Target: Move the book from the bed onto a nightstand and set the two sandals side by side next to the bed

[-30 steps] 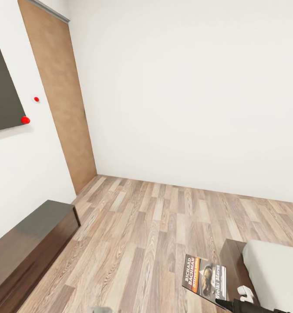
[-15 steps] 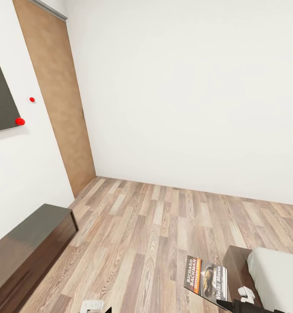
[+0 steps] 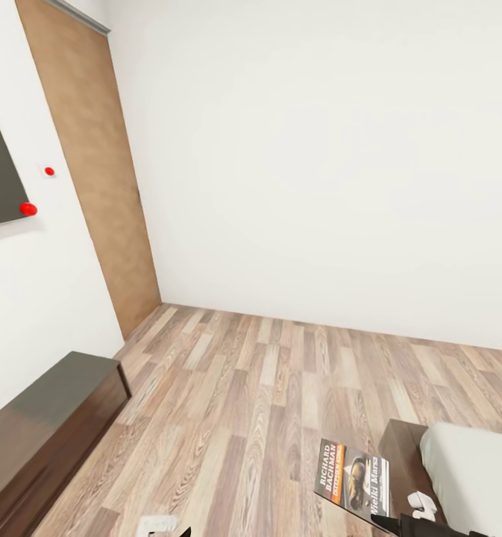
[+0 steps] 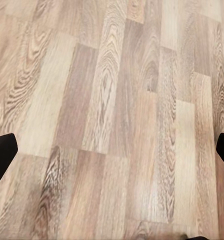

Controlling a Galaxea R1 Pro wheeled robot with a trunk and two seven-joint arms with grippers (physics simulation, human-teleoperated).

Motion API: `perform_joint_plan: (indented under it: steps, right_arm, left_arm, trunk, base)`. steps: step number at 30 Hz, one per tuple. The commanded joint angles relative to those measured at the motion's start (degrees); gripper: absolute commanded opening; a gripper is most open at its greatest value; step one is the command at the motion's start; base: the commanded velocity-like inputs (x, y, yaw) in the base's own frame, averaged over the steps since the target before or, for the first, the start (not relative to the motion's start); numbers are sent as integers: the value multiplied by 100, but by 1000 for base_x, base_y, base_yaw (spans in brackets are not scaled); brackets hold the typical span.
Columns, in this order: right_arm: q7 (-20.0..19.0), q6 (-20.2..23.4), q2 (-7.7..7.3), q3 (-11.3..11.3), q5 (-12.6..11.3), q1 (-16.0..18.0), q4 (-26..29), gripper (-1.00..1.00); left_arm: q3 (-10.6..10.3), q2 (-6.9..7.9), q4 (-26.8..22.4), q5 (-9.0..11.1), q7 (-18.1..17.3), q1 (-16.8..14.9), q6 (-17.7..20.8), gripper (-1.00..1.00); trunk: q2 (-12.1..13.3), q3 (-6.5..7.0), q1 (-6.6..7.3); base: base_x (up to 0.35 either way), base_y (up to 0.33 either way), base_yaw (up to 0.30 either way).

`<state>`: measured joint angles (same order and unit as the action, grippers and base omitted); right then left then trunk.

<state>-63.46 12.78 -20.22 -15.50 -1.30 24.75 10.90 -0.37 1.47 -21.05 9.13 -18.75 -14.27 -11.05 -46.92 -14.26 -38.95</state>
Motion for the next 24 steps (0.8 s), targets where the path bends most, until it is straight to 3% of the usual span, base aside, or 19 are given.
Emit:
perform_joint_plan:
  steps: [1, 15, 24]
  right_arm:
    - [-19, 60, 0, -15, -12, 4, 0, -100]
    - [-19, 59, 0, -17, -10, 3, 0, -100]
    - [-10, 58, 9, -15, 9, 3, -6, -100]
  left_arm:
    - [-6, 2, 4, 53, -32, -1, -8, 100]
    - [-7, -6, 5, 46, -40, 3, -20, 100]
    - [-13, -8, 5, 45, -33, 3, -12, 100]
  trunk:
    - [-6, -6, -1]
    - [-6, 30, -1]
    - [-6, 38, -1]
  base:
    - [0, 0, -239]
    - [1, 0, -276]
    - [282, 0, -72]
